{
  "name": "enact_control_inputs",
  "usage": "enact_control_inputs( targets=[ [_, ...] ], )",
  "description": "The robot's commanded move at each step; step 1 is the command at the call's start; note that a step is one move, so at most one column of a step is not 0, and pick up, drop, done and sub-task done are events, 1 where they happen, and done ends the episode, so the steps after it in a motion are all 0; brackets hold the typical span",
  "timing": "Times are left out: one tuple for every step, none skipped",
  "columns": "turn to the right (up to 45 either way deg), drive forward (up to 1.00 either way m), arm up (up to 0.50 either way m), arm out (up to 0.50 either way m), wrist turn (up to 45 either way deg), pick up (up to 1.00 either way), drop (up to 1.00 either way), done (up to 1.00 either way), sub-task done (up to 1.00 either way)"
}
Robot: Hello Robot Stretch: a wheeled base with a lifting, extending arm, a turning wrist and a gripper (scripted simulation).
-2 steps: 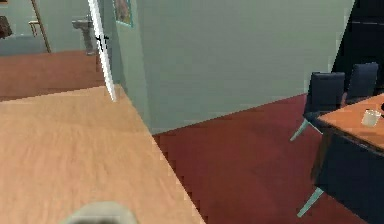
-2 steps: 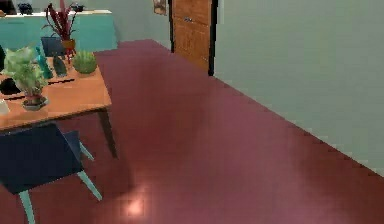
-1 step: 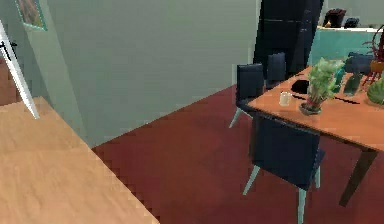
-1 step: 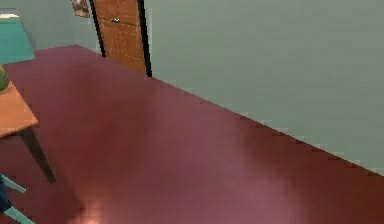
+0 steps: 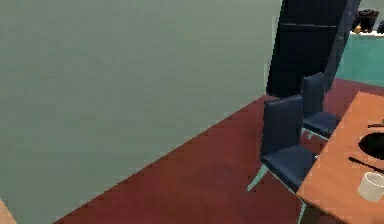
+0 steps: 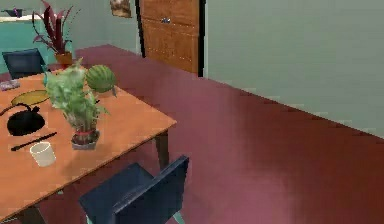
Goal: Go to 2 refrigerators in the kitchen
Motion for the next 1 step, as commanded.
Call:
enact_control_inputs(
  targets=[
    [0.0,1.00,0.00,0.00,0.0,0.00,0.00,0.00,0.00]
  ],
)
